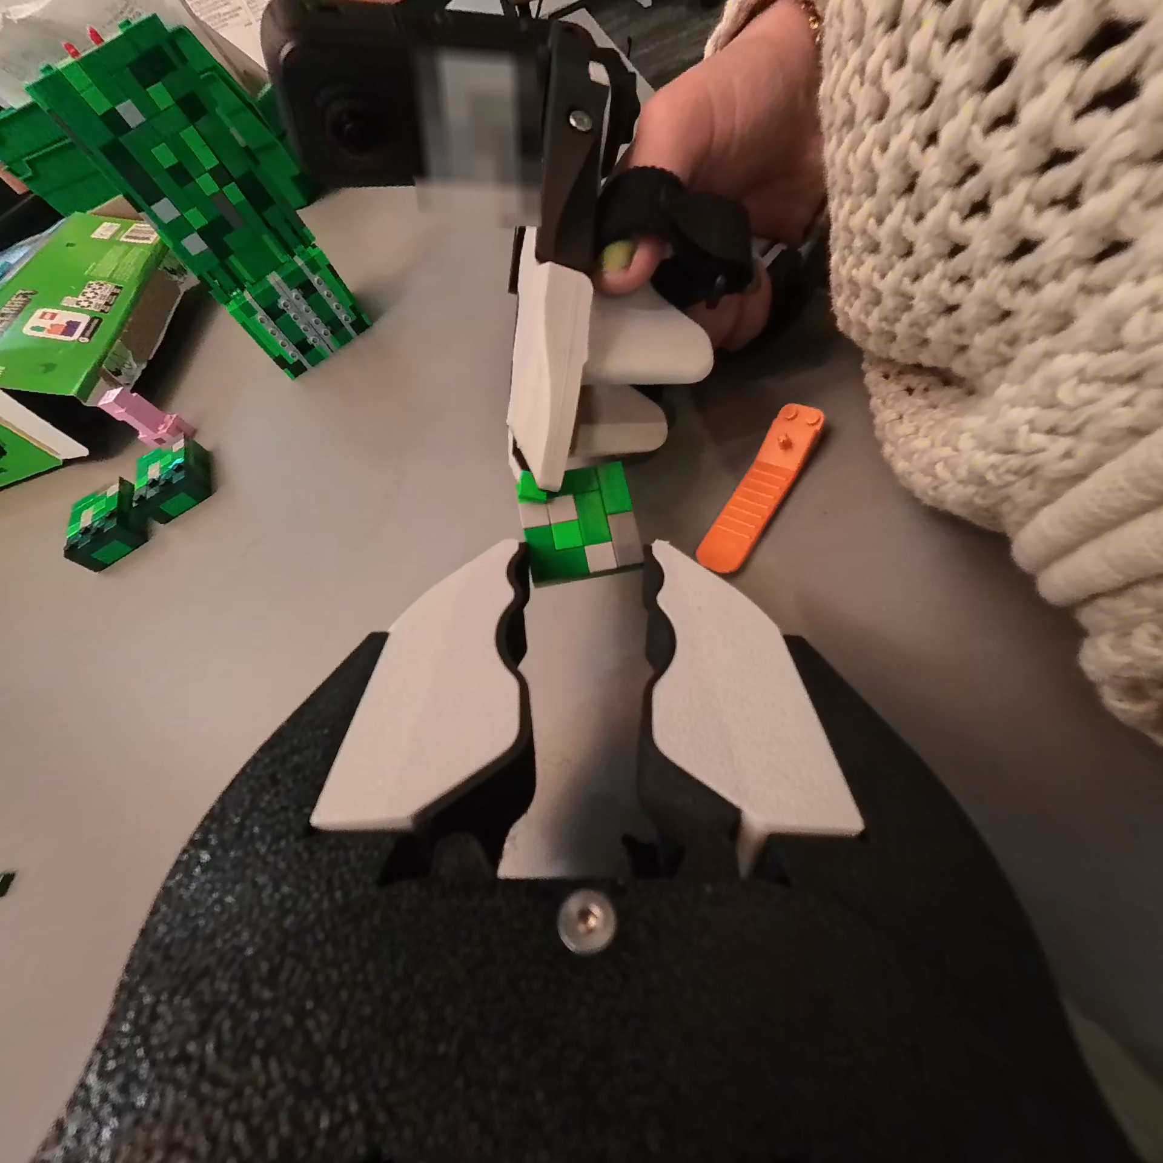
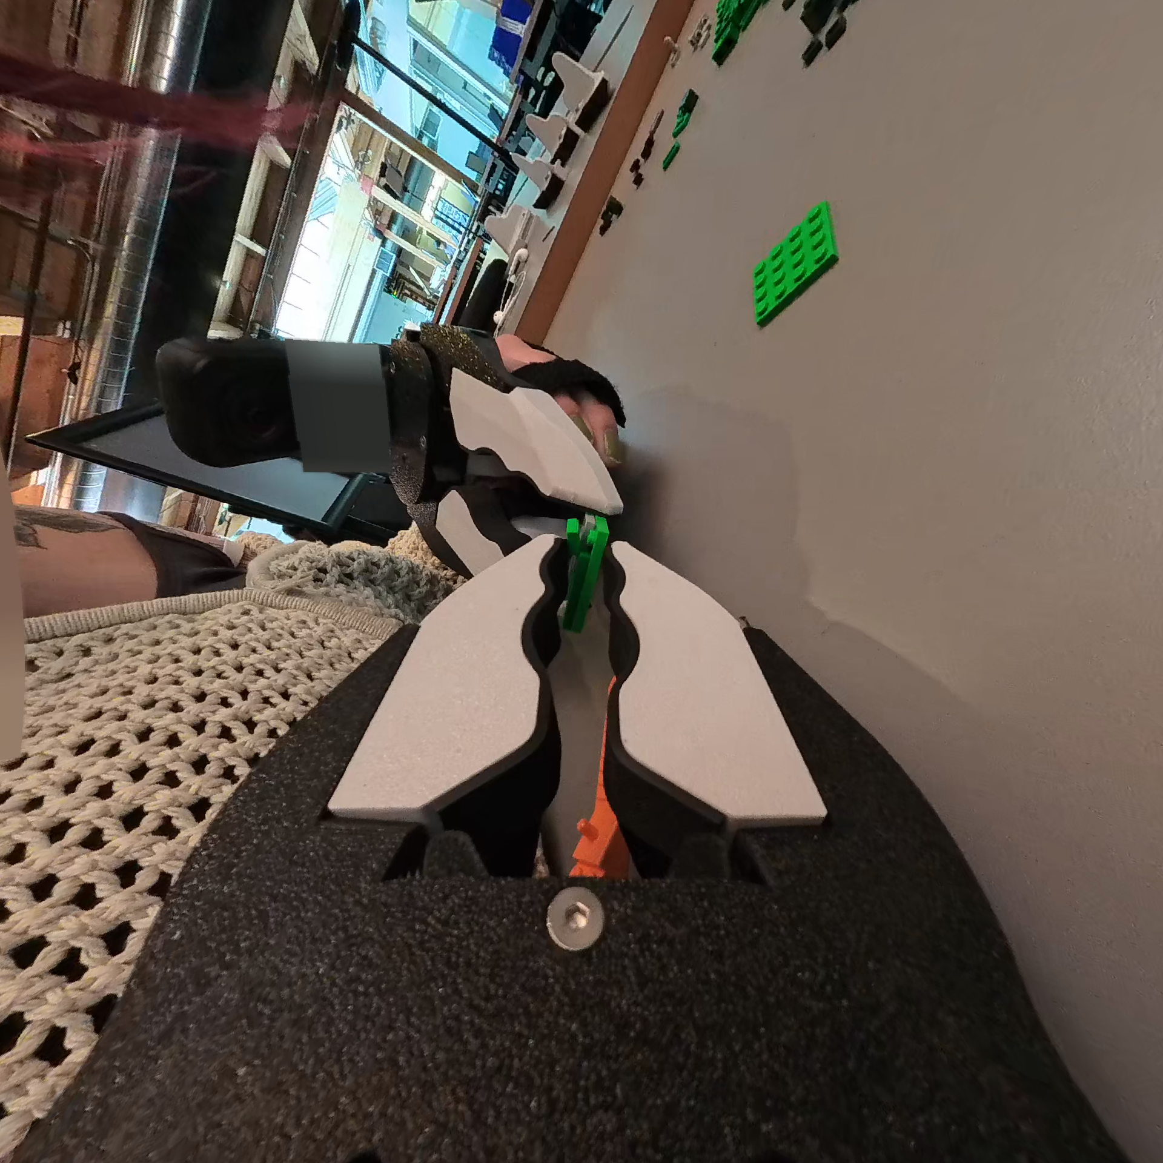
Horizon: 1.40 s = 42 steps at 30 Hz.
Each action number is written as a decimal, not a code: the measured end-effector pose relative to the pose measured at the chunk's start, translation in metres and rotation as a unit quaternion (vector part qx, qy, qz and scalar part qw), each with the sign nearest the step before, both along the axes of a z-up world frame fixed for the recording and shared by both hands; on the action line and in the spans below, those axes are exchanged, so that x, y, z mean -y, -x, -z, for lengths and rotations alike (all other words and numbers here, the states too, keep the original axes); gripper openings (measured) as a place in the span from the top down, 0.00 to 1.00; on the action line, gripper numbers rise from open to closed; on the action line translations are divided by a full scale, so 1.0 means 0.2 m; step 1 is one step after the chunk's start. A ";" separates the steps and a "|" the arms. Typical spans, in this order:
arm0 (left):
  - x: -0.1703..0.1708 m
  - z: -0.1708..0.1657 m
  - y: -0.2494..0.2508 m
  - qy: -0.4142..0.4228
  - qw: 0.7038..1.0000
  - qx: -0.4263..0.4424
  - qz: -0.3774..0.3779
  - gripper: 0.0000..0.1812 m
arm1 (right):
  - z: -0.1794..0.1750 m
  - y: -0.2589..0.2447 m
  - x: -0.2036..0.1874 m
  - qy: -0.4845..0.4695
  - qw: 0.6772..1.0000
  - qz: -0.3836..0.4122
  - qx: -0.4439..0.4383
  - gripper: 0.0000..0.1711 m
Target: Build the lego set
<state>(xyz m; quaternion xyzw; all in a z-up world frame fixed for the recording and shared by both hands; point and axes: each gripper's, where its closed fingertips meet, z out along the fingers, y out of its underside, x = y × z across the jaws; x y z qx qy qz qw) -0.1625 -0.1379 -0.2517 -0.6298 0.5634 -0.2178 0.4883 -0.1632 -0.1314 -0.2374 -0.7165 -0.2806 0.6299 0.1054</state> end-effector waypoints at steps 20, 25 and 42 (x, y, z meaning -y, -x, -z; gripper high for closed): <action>0.01 0.02 -0.01 -0.008 1.000 -0.015 0.008 0.81 | -0.01 0.00 0.00 -0.004 1.000 -0.013 0.015 0.89; 0.01 0.02 -0.01 -0.010 1.000 -0.017 0.009 0.81 | 0.01 0.01 0.00 -0.011 1.000 -0.017 0.022 0.91; 0.02 0.02 -0.02 -0.017 1.000 -0.012 0.010 0.81 | 0.01 -0.01 -0.01 -0.032 0.999 -0.017 0.028 0.95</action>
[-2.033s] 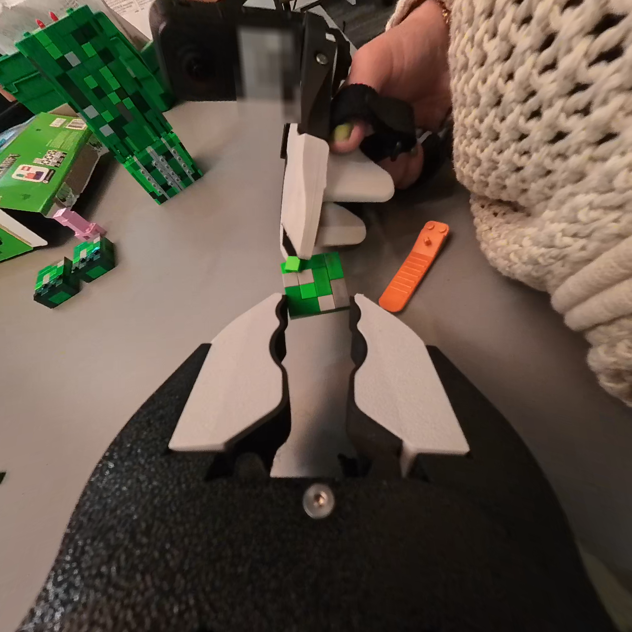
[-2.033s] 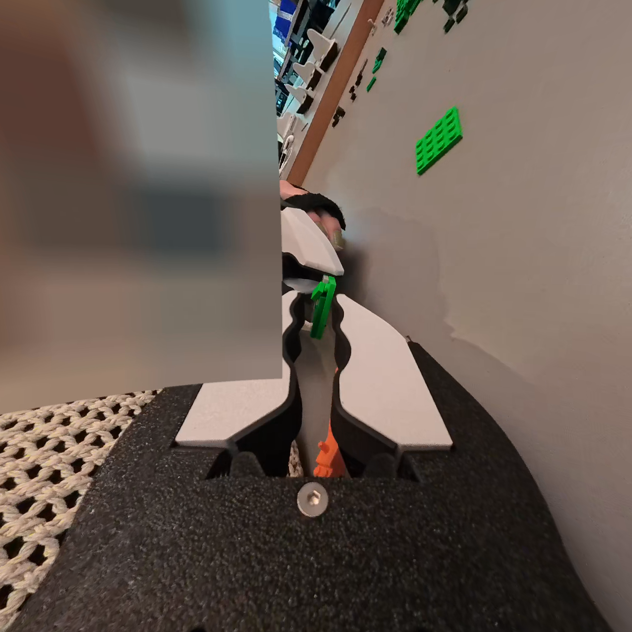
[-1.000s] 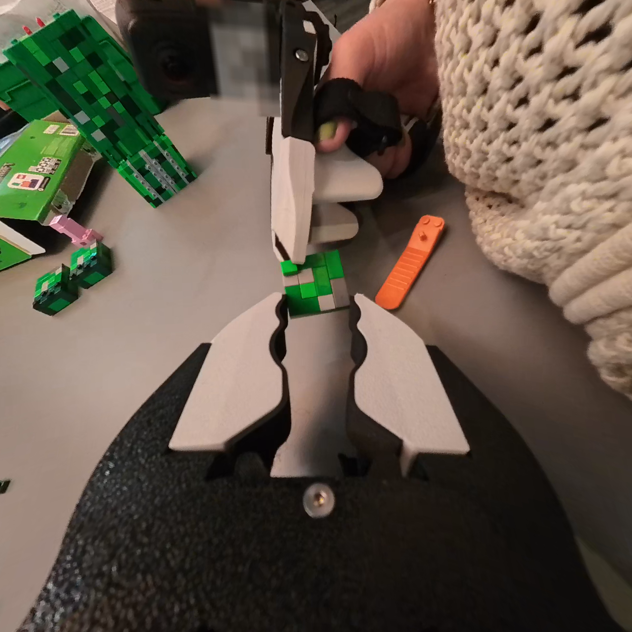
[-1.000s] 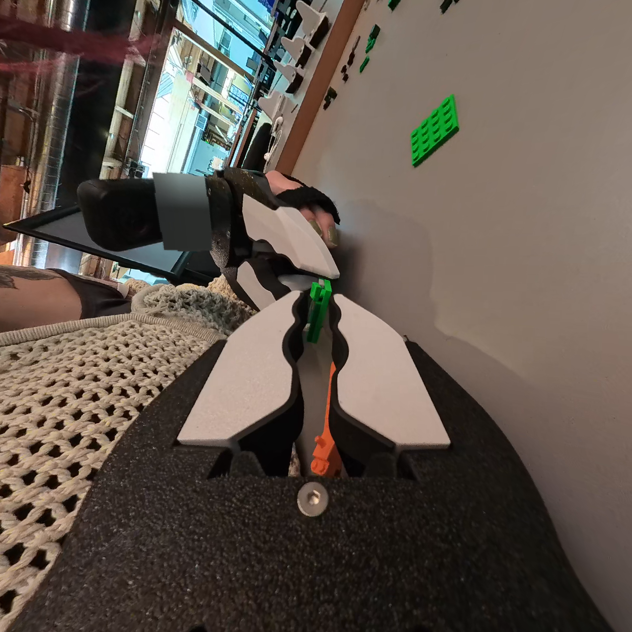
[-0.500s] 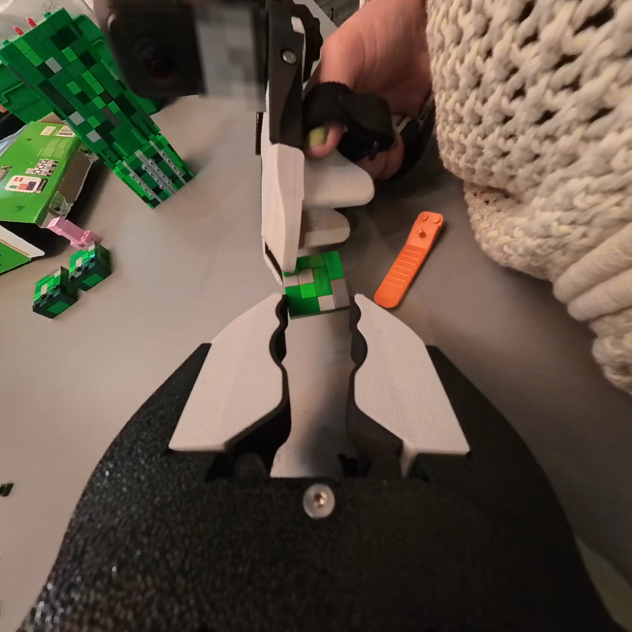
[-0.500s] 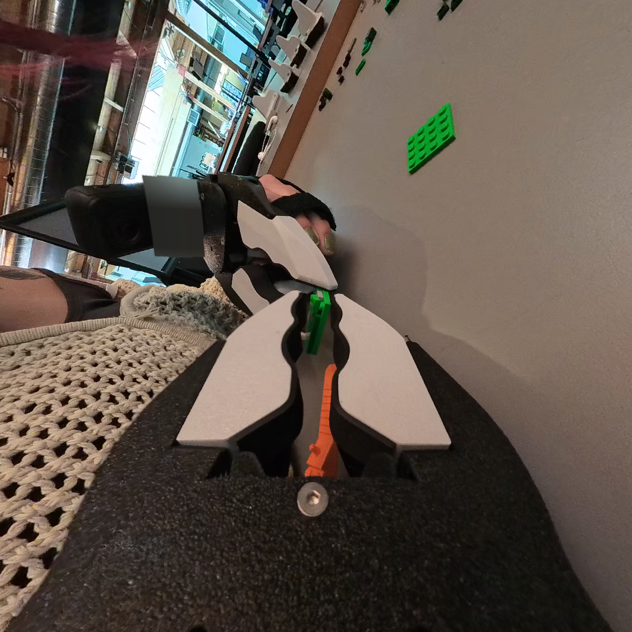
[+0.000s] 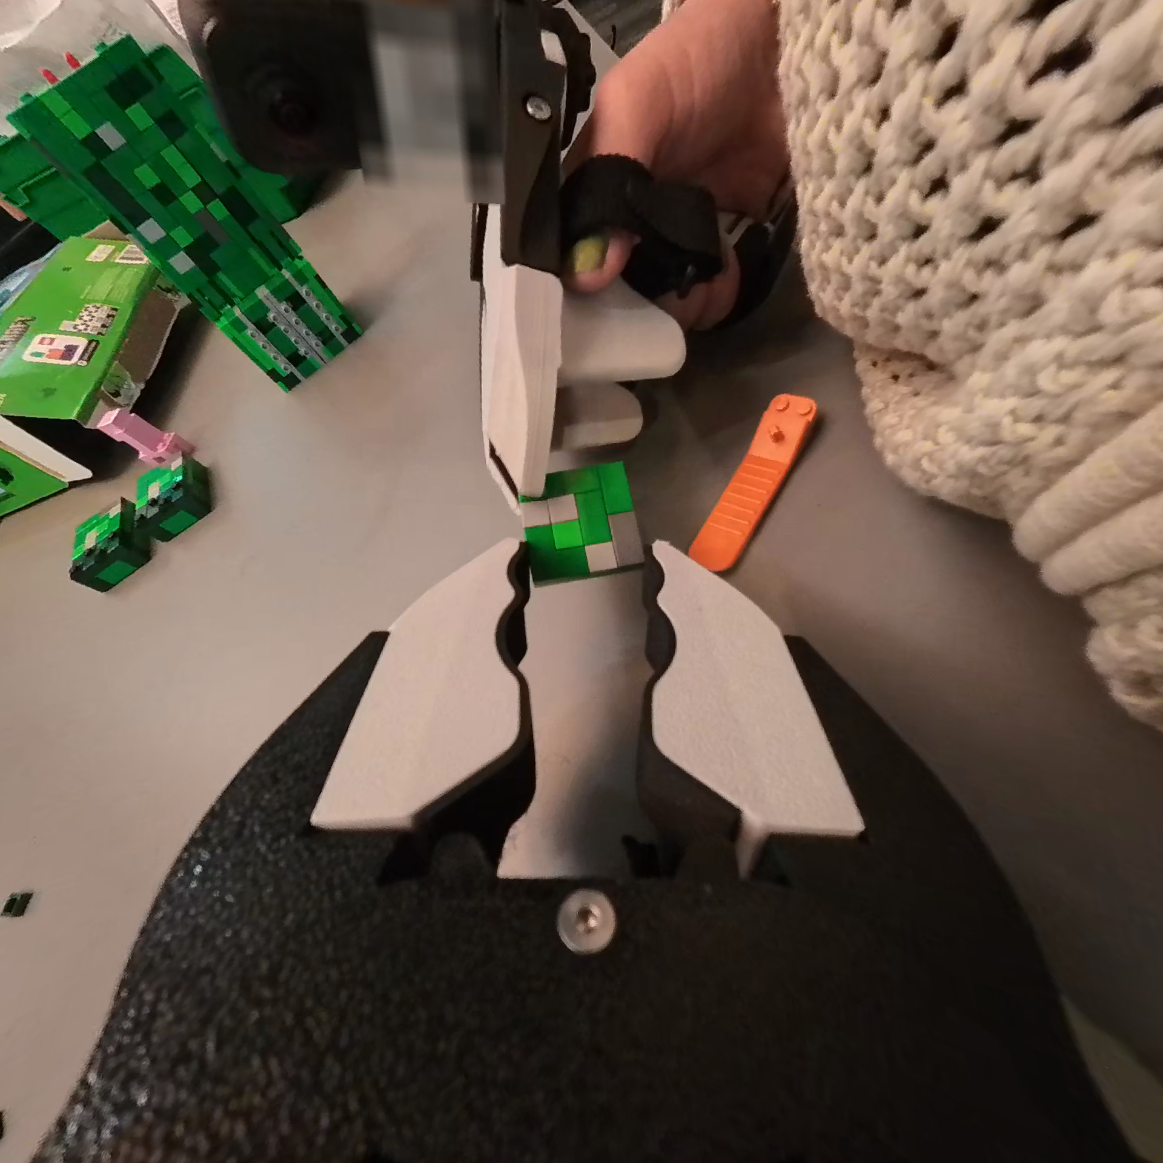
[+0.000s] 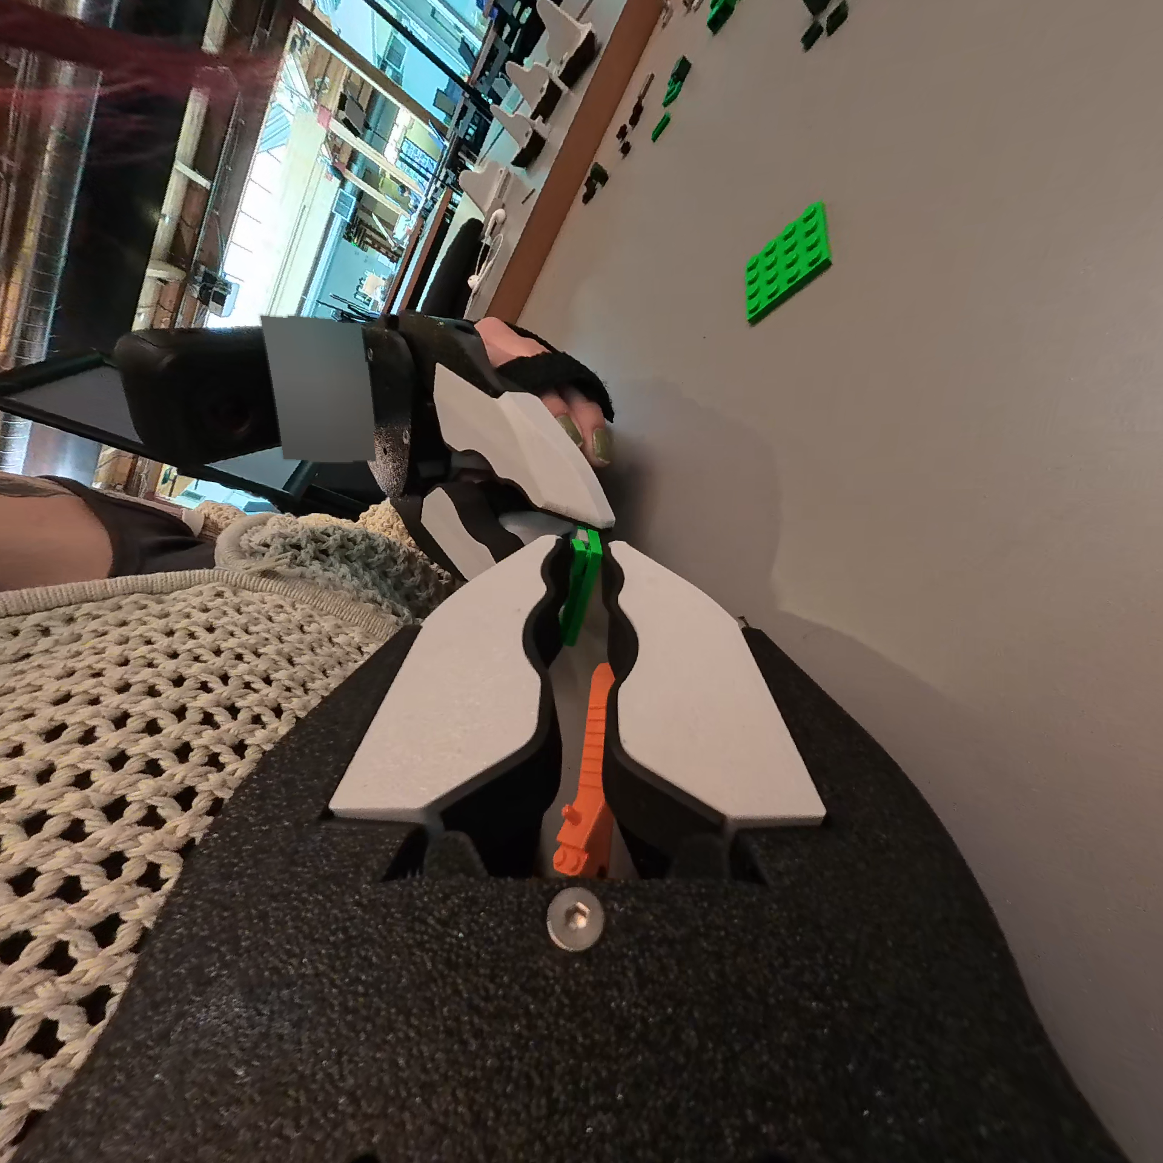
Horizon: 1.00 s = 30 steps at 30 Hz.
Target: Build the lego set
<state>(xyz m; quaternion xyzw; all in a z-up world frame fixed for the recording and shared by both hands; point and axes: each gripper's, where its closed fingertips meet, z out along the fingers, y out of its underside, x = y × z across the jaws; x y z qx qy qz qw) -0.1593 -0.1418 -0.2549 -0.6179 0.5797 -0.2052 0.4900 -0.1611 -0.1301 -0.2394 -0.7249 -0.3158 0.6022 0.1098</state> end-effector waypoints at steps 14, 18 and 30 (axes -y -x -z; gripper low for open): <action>0.00 -0.01 -0.01 -0.035 0.999 0.001 0.000 0.81 | -0.01 -0.01 0.00 -0.029 1.000 0.001 -0.012 0.96; -0.01 -0.01 -0.01 -0.040 0.999 -0.002 0.000 0.81 | 0.00 -0.01 0.00 -0.043 0.999 0.004 -0.010 0.96; -0.02 -0.03 -0.01 -0.058 0.998 0.003 -0.008 0.81 | -0.01 -0.01 0.02 -0.057 0.998 -0.014 -0.021 0.89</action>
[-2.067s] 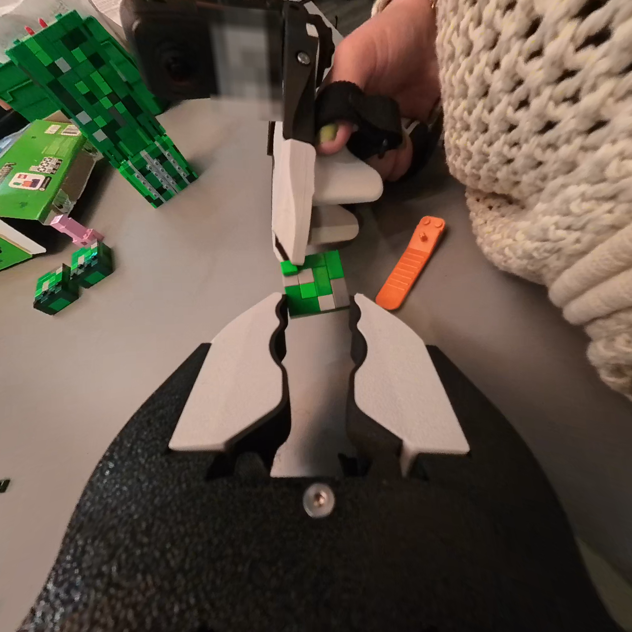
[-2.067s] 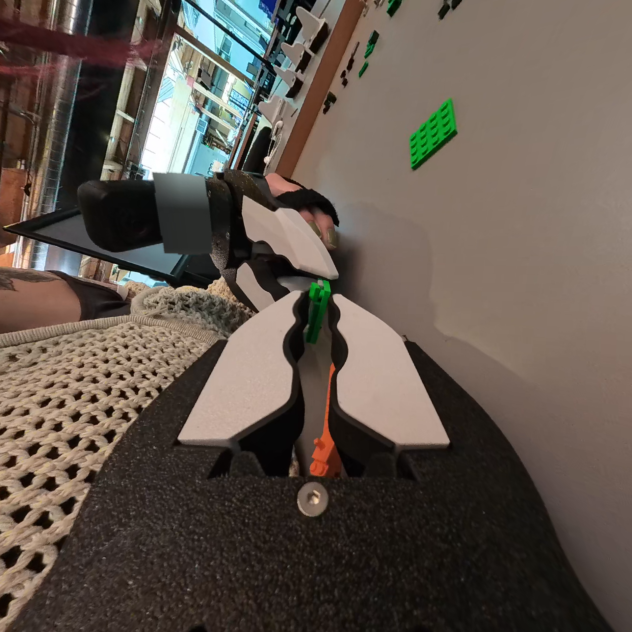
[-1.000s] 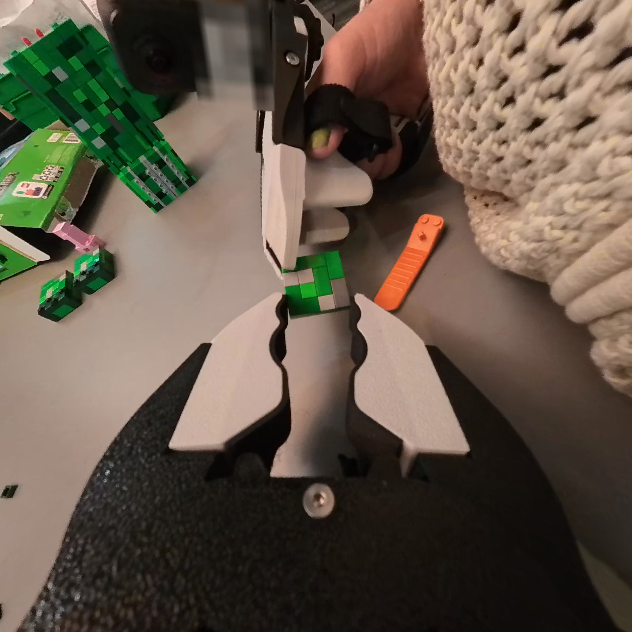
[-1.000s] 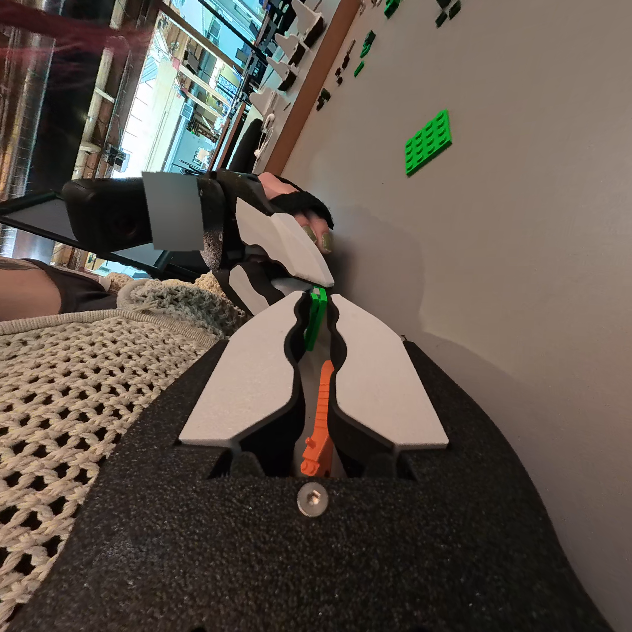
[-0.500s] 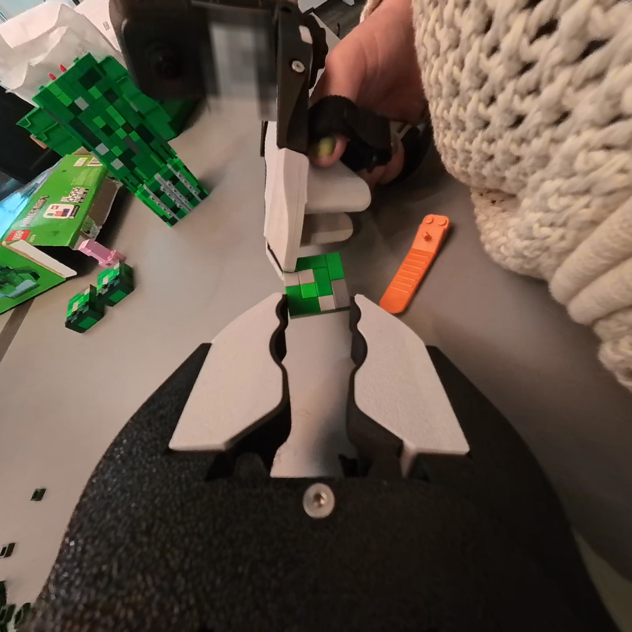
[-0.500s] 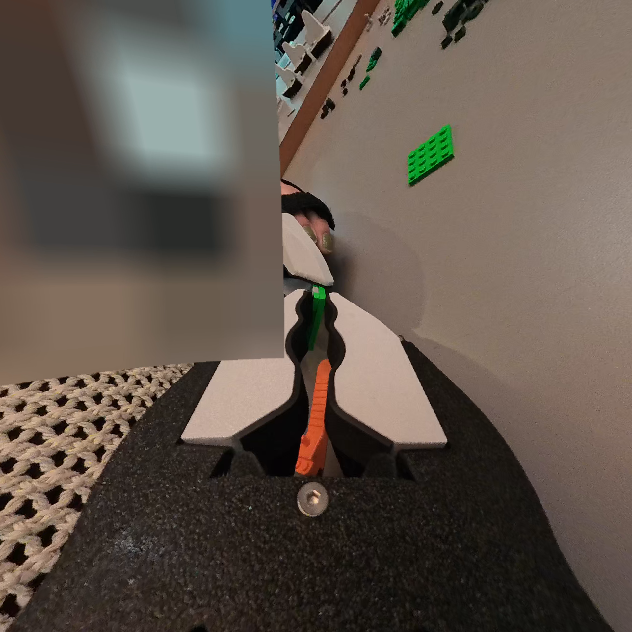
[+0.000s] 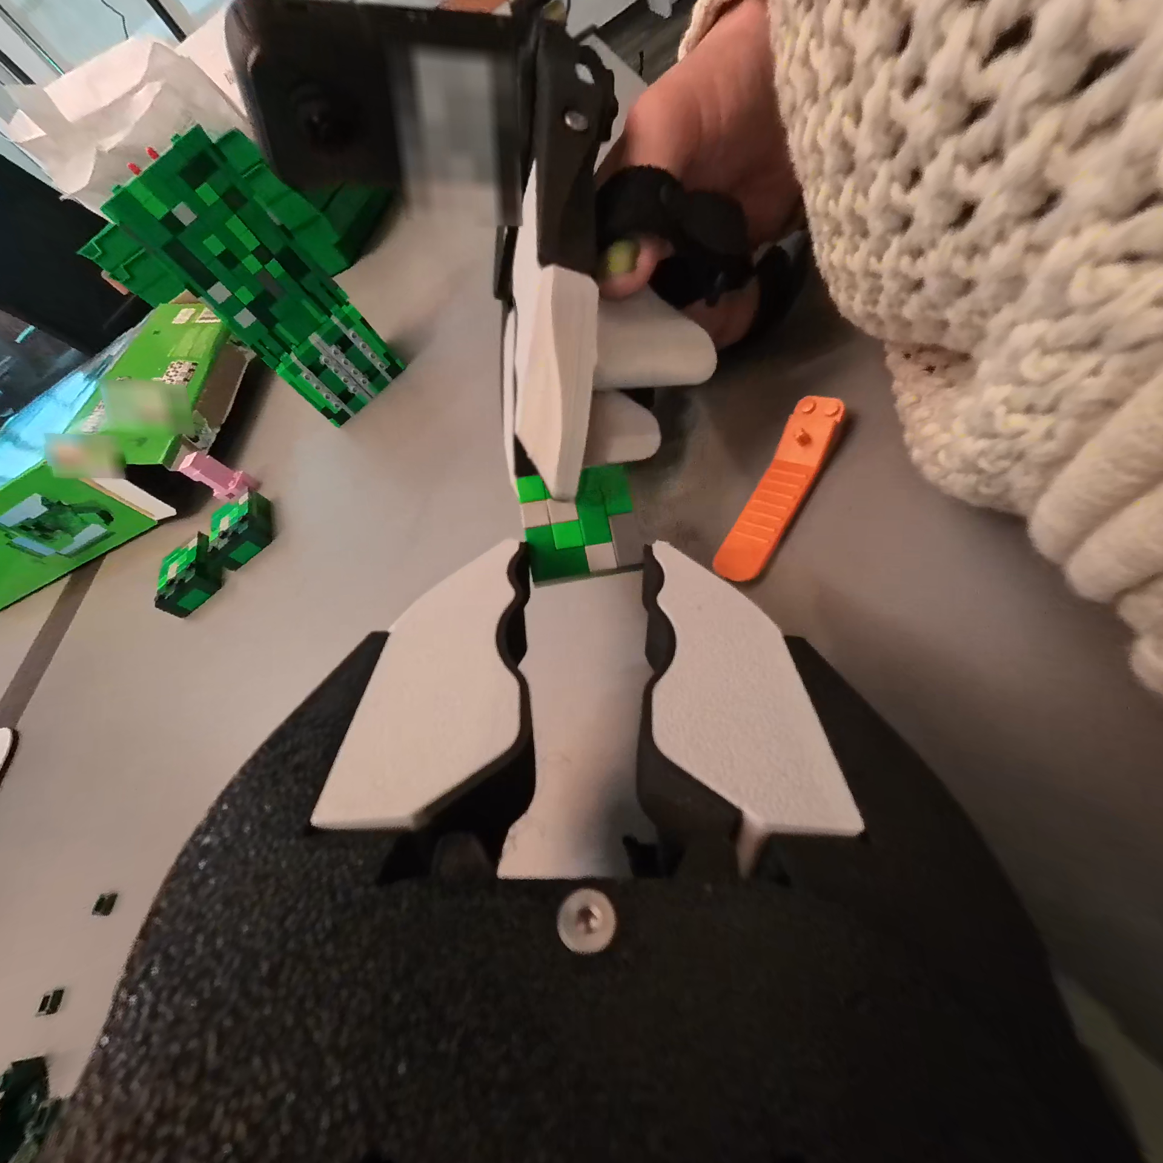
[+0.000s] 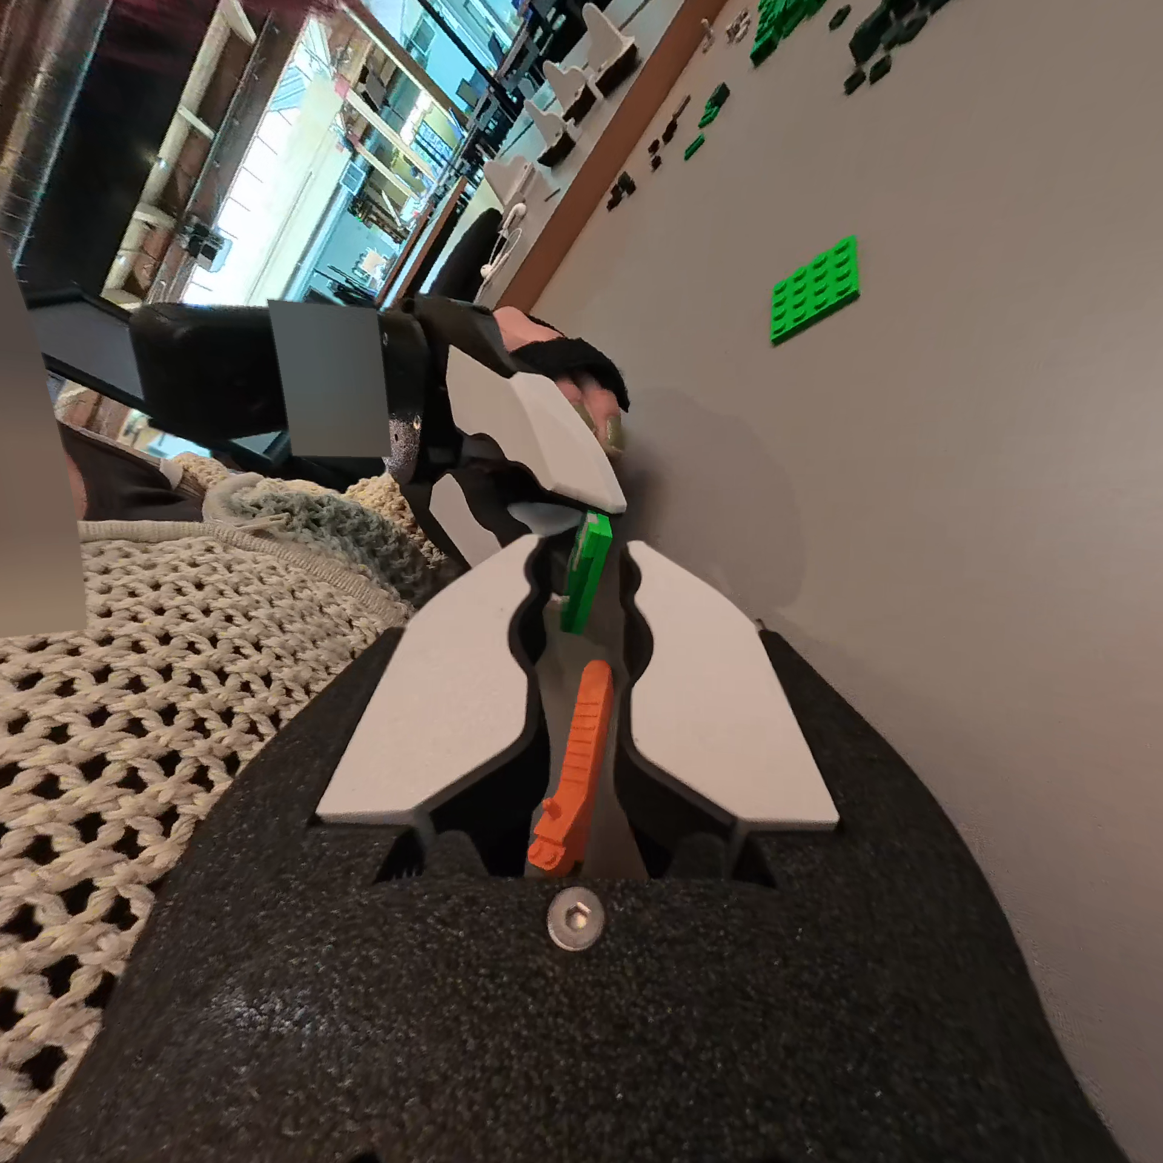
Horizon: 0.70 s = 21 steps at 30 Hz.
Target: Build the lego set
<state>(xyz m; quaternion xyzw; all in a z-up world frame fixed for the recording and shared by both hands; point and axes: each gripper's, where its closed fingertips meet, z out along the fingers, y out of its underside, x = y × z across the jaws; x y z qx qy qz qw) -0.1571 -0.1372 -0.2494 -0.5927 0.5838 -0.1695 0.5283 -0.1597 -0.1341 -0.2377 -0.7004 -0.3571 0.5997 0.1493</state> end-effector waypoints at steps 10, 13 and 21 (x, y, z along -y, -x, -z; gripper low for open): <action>-0.01 0.00 -0.02 -0.031 0.999 -0.006 0.000 0.81 | -0.01 0.00 -0.01 0.027 1.000 0.011 -0.009 0.96; -0.01 -0.01 -0.03 -0.037 0.999 -0.006 -0.001 0.81 | -0.01 0.00 -0.01 0.020 1.000 0.010 -0.011 0.96; -0.02 0.01 -0.01 0.047 0.999 -0.006 -0.020 0.81 | -0.10 -0.02 -0.04 -0.134 0.989 -0.009 -0.066 0.72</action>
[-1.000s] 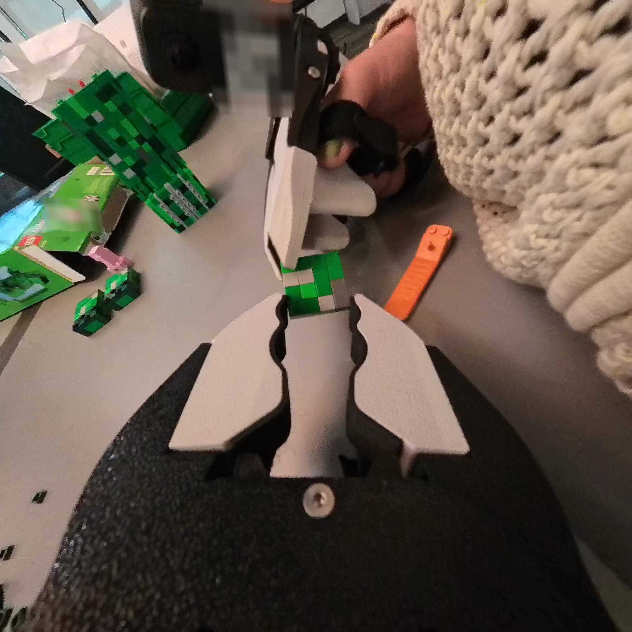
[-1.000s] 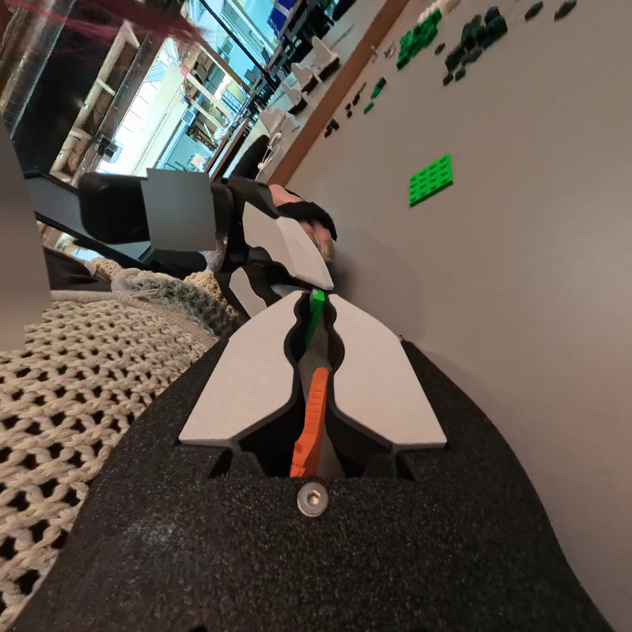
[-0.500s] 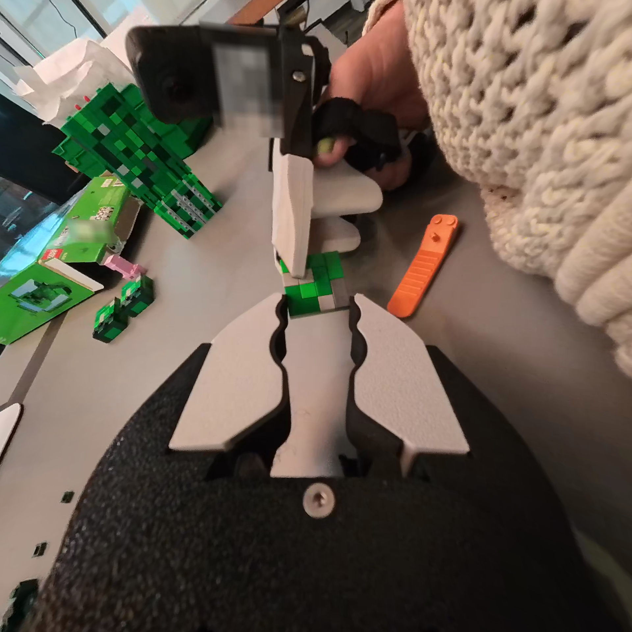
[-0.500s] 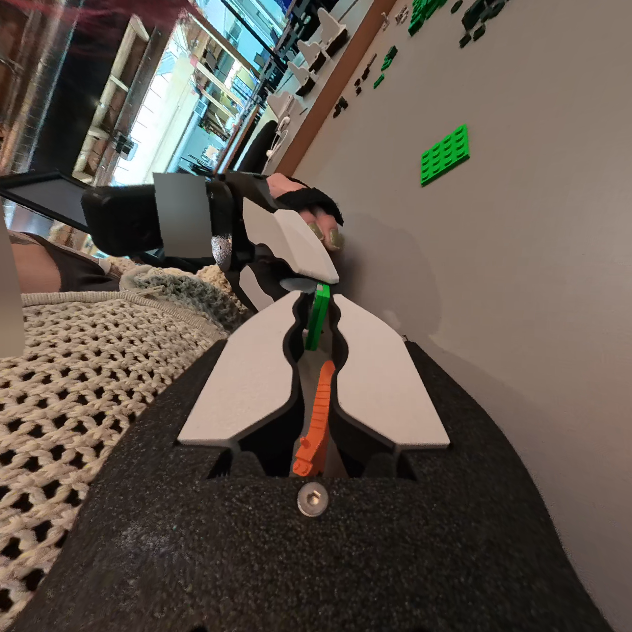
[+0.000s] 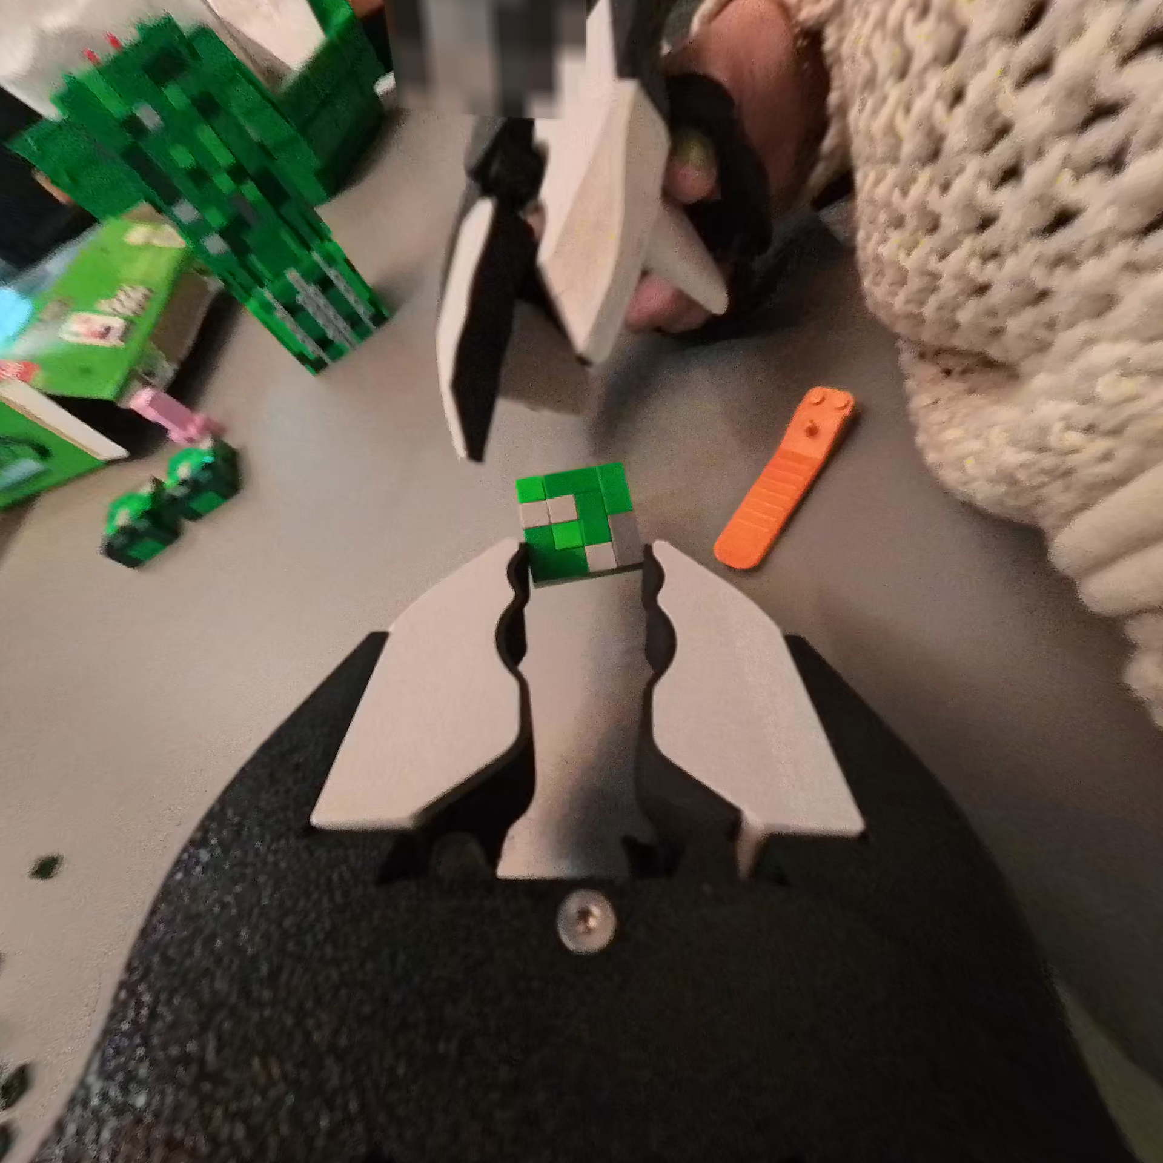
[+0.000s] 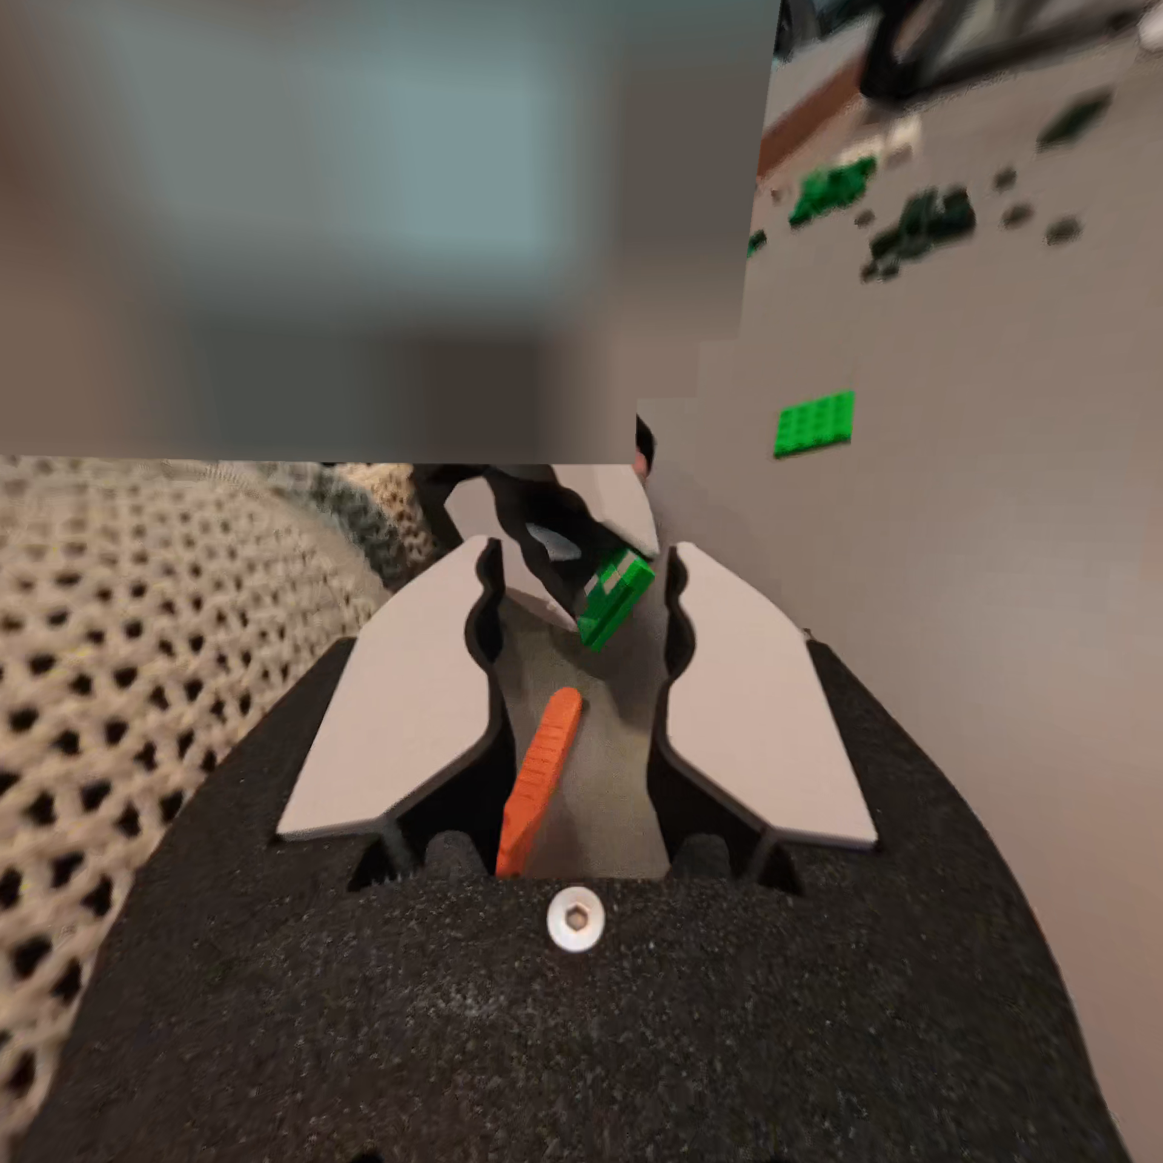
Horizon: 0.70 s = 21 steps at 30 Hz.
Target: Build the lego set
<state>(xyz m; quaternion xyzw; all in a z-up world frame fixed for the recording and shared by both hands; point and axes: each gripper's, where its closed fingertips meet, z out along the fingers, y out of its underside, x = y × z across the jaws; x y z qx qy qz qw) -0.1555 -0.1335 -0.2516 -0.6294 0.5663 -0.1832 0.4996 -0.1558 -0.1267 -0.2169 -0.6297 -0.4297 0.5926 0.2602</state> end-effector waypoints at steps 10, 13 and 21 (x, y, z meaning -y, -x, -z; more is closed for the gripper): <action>0.10 0.01 -0.02 0.129 0.990 0.035 0.043 0.81 | 0.10 0.02 0.12 -0.284 0.950 -0.116 0.054 0.69; 0.12 0.01 -0.03 0.131 0.989 0.032 0.055 0.81 | 0.12 0.03 0.14 -0.300 0.944 -0.128 0.058 0.72; 0.13 0.01 -0.03 0.129 0.989 0.031 0.062 0.81 | 0.13 0.03 0.15 -0.289 0.945 -0.140 0.064 0.81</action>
